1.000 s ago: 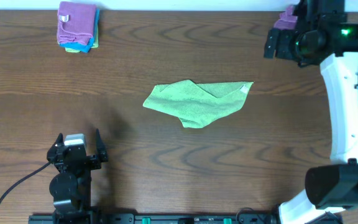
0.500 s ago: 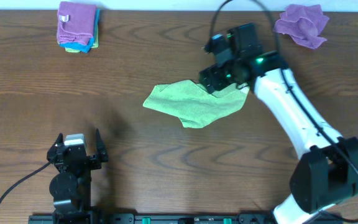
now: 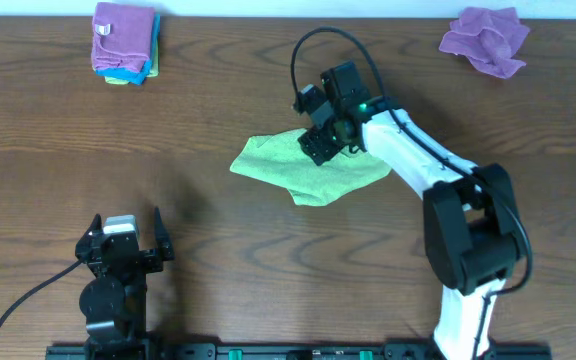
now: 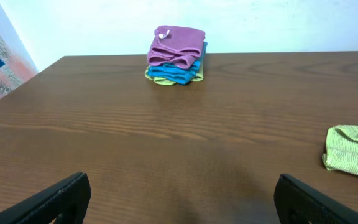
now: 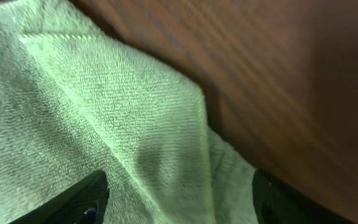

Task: Fold the cloth
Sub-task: 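Grasp a corner of the green towel with the right gripper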

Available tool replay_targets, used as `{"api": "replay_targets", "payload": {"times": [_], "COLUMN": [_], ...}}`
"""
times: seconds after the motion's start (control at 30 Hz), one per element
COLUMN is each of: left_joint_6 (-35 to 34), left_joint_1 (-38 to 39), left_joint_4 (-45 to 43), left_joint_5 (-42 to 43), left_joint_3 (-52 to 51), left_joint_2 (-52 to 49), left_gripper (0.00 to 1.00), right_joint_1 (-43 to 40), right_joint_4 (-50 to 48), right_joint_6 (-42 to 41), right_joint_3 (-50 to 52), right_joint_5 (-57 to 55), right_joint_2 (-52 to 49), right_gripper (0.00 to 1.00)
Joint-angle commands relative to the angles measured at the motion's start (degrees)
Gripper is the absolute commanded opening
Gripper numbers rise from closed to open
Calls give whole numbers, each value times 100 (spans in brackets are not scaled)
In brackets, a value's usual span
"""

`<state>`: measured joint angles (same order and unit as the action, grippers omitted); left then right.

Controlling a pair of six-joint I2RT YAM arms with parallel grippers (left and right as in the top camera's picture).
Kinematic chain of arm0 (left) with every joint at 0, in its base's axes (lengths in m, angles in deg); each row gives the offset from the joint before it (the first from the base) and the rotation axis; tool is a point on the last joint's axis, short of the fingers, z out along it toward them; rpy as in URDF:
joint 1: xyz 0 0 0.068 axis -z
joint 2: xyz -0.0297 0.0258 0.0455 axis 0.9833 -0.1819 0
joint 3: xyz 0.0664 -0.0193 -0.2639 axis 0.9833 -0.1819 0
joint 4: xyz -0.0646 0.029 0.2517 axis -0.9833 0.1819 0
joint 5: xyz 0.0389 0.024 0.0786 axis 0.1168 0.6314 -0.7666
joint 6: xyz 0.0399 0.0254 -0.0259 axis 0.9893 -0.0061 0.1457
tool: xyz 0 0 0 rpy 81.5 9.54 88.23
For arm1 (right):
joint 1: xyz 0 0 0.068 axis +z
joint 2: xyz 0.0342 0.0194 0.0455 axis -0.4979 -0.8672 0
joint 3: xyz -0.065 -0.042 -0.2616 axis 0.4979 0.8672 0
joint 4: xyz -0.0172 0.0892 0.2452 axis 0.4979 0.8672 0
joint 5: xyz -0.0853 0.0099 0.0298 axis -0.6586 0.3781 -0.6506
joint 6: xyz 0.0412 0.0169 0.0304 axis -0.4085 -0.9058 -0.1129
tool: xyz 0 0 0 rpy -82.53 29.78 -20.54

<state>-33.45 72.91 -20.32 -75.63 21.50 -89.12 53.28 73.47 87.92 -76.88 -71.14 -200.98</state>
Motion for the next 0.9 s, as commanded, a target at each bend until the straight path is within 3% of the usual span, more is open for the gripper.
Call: {"api": "replay_targets", "payload": {"times": [0.0, 0.3, 0.37, 0.4, 0.43, 0.63, 0.73, 0.77, 0.8, 0.87], "left_joint_6": [-2, -2, -2, -2, -2, -2, -2, -2, -2, -2], "left_joint_1": [-22, -22, -22, -22, -22, -22, -22, -22, -22, -22], "left_joint_4": [48, 48, 48, 48, 48, 48, 48, 48, 48, 48], "left_joint_5": [-61, -61, -61, -61, -61, -61, -61, -61, -61, -61], "left_joint_3": [-168, -168, -168, -168, -168, -168, -168, -168, -168, -168], "left_joint_2": [26, 26, 26, 26, 26, 26, 26, 26, 26, 26], "left_gripper": [95, 95, 95, 96, 95, 95, 95, 95, 95, 95], "right_joint_1": [46, 68, 68, 68, 68, 68, 68, 68, 66, 66], "right_joint_4": [-44, -83, -109, -111, -111, -179, -221, -240, -264, -306], "right_joint_6": [59, -70, -70, -70, -70, -74, -212, -223, -223, -221], "right_joint_3": [33, 33, 33, 33, 33, 33, 33, 33, 31, 28], "right_joint_5": [372, 369, 367, 367, 367, 367, 365, 363, 358, 304], "right_joint_2": [-63, -284, -284, -284, -284, -284, -284, -284, -284, -284], "right_gripper": [73, 54, 44, 33, 27, 3, 1, 10, 34, 40]}}
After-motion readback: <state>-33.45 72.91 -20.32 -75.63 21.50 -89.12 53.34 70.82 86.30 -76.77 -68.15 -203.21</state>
